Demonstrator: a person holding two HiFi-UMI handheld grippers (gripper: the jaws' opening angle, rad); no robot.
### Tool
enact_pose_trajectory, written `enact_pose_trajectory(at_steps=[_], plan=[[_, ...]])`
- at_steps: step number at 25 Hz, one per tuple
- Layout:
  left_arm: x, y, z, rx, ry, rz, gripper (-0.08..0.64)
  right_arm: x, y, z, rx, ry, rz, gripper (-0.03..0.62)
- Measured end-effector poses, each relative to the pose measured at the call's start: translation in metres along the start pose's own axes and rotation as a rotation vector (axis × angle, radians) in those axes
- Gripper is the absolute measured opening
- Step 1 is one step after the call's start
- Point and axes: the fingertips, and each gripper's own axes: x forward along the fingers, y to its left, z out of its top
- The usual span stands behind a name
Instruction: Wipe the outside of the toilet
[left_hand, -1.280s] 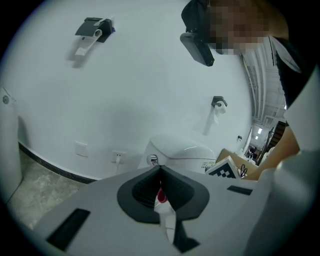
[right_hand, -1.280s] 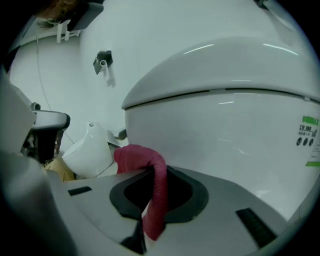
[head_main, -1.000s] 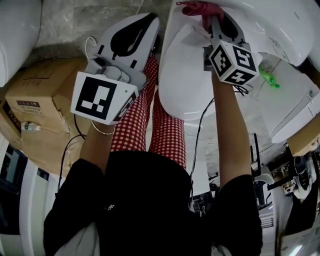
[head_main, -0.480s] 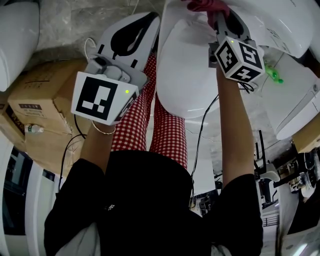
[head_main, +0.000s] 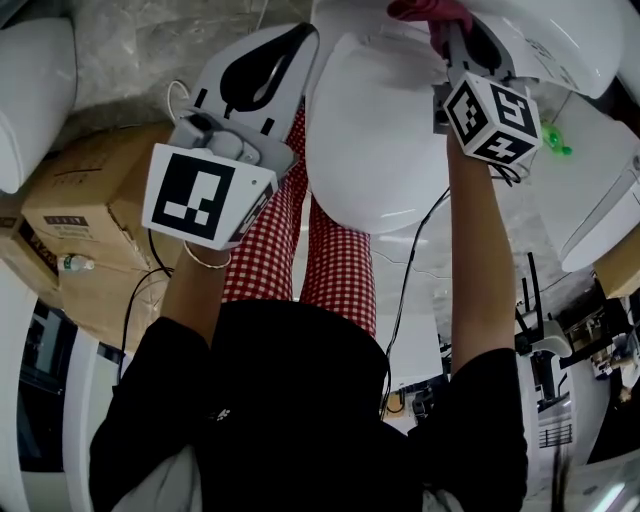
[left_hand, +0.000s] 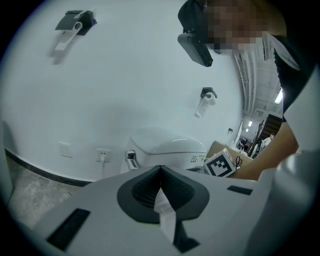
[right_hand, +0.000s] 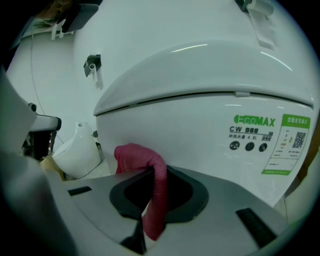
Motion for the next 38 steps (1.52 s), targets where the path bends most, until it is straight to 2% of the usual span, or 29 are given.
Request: enact_pose_trajectory(at_steps=[13,27,38], plan=[[0.019,-0.023,-0.001,0.019,0.012,-0.036,0.009,-0.033,-0.065,-0.005,0.033,-0.017,-0.112,0.055],[0.049,-0.064,-0.005,0.039,0.039,-0.086,0.009,-0.071,-0.128,-0.013,0.137,-0.047,-0.195,0.055],[0.053,-0.068,-0.004,0.067,0.052,-0.111,0.009,-0.085,-0.152,-0.023,0.181,-0.047,-0.256,0.055]])
